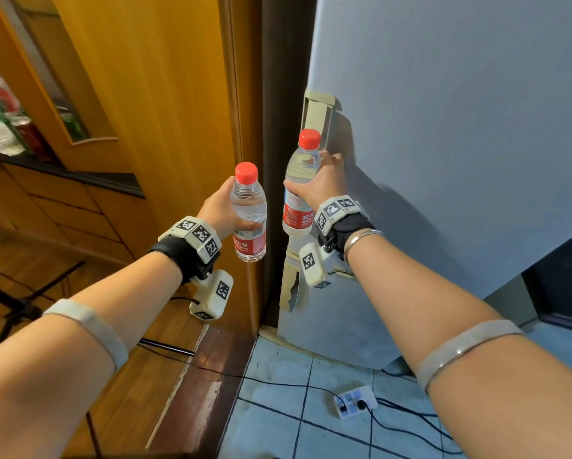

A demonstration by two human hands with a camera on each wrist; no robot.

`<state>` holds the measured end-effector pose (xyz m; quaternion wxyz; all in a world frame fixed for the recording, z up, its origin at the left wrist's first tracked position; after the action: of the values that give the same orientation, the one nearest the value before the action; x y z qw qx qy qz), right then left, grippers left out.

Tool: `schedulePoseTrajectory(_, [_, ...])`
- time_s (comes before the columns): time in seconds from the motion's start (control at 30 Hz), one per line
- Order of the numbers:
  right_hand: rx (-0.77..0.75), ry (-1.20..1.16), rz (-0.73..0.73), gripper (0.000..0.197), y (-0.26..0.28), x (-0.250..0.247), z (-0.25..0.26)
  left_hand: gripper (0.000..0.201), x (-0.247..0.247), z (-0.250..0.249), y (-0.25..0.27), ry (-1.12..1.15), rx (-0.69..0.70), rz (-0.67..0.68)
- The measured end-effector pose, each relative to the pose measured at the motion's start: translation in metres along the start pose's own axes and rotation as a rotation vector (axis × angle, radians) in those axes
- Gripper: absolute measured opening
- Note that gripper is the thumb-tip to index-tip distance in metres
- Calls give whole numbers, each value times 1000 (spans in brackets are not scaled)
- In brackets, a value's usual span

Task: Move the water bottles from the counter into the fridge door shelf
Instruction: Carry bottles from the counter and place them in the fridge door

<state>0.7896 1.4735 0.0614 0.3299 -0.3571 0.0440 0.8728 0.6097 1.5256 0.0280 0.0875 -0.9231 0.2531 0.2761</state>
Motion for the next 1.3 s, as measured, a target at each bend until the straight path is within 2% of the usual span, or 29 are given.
schedulePoseTrajectory(0.17, [25, -10, 13, 68, 34, 4, -5, 73, -8, 0, 12, -12, 43, 15])
schedulePoseTrajectory(0.3, [31, -75, 10, 64, 77, -9, -3, 72, -11, -4, 32, -22, 79, 31])
schedulePoseTrajectory(0.4, [80, -155, -78, 69, 115, -22, -3, 70, -13, -5, 52, 3, 97, 61])
schedulePoseTrajectory(0.5, [59, -136, -169, 69, 155, -37, 2, 70, -17, -3, 76, 14, 109, 78])
schedulePoseTrajectory(0.7, [82, -131, -55, 62, 212, -31, 23, 71, -32, 3, 124, 11, 111, 88])
schedulePoseTrajectory(0.9, [90, -131, -46, 56, 233, -18, 50, 74, -50, 8, 156, 26, 94, 75])
schedulePoseTrajectory(0.93, [93, -124, -42, 61, 232, -14, 52, 74, -52, 10, 158, 26, 92, 75])
schedulePoseTrajectory(1.03, [93, -50, -10, 91, 226, -6, 59, 78, -55, 13, 164, -7, 88, 88])
schedulePoseTrajectory(1.07, [99, -20, 4, 94, 224, -4, 60, 78, -56, 14, 165, -17, 87, 91])
schedulePoseTrajectory(1.3, [88, 99, -88, 62, 231, -15, 58, 79, -58, 12, 173, -30, 87, 111])
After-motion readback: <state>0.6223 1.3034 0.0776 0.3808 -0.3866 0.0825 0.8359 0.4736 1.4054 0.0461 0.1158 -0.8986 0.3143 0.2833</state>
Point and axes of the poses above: each hand's wrist, its own y-axis away from the middle knuckle, its own x-axis out of the palm, z = x × y, the point moved 6 cm from there along -y, towards the middle knuckle, and after that the axes turned 3 degrees about x, right-handed, at the moved point
